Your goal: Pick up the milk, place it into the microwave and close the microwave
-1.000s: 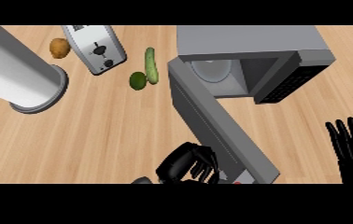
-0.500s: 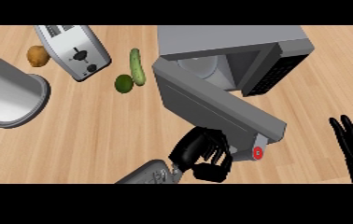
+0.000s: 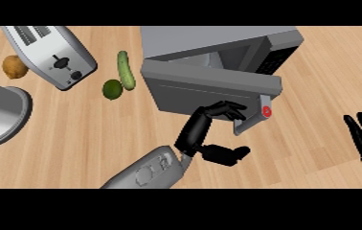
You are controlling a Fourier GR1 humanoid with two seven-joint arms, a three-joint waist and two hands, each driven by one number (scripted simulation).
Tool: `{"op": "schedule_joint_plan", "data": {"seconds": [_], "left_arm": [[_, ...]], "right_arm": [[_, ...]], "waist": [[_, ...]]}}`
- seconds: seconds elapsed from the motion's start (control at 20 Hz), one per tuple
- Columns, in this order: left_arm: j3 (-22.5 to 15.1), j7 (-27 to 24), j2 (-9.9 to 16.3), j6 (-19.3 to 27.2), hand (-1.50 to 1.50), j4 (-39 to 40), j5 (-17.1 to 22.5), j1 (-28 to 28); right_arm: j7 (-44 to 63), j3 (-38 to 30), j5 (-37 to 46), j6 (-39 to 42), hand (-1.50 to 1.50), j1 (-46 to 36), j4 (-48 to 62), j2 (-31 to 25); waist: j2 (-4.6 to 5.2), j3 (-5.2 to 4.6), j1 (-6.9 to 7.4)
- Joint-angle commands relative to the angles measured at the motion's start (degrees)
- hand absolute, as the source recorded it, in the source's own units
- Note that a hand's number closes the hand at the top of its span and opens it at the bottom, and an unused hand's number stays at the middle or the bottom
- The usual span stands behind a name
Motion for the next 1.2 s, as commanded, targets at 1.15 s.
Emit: {"op": "schedule_joint_plan", "data": {"seconds": [1.15], "left_arm": [[2.49, -10.0, -0.17, 6.99, -1.5, 11.61, 16.53, -16.0]], "right_arm": [[6.87, -0.35, -12.47, 3.74, -1.5, -8.77, -0.54, -6.53]], "waist": [[2.71, 0.29, -7.31]]}}
